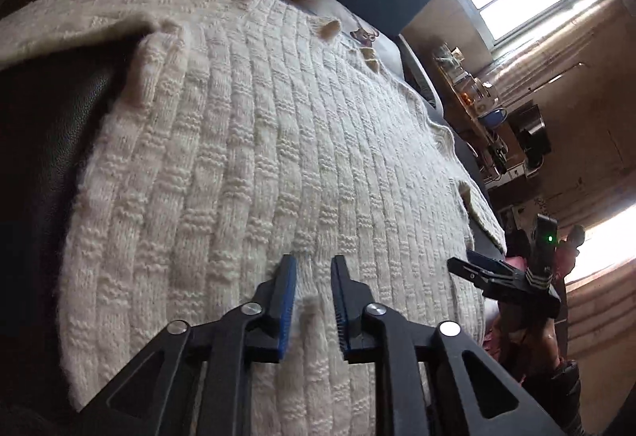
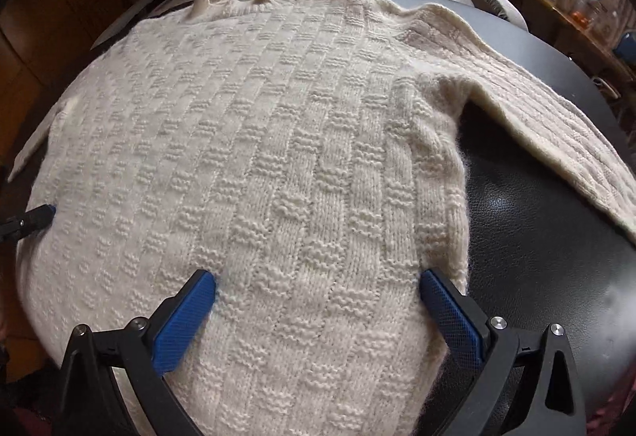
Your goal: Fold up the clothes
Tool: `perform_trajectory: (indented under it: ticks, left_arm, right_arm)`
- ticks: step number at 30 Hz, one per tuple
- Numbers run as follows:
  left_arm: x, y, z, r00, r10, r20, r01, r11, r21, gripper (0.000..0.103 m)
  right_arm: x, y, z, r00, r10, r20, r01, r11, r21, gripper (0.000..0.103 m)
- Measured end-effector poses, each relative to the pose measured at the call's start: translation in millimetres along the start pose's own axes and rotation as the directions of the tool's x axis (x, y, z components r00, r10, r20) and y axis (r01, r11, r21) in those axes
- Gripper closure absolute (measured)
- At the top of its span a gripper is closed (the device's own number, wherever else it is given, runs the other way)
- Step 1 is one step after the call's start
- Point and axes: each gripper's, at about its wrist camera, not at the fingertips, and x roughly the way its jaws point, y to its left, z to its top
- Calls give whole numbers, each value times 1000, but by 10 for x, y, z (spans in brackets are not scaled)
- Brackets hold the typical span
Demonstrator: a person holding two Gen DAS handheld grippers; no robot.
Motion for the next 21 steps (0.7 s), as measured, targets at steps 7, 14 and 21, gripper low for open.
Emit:
perform_trajectory:
  ticks: [7, 14, 21]
  left_arm:
    - [-253, 57, -244, 994, 97, 40, -98, 995, 6, 83]
    - [-314, 166, -200, 997, 78, 22, -77, 996, -53, 83]
    - [-183, -456, 206, 993, 104, 59, -111, 986, 128, 82]
  right_arm:
    - [-372, 316, -263, 990, 99, 96, -96, 995, -35, 0]
    - [-165, 582, -521, 997, 39, 72, -33, 995, -93, 0]
    - [-372, 118, -477, 966, 228, 122, -239, 967, 88, 0]
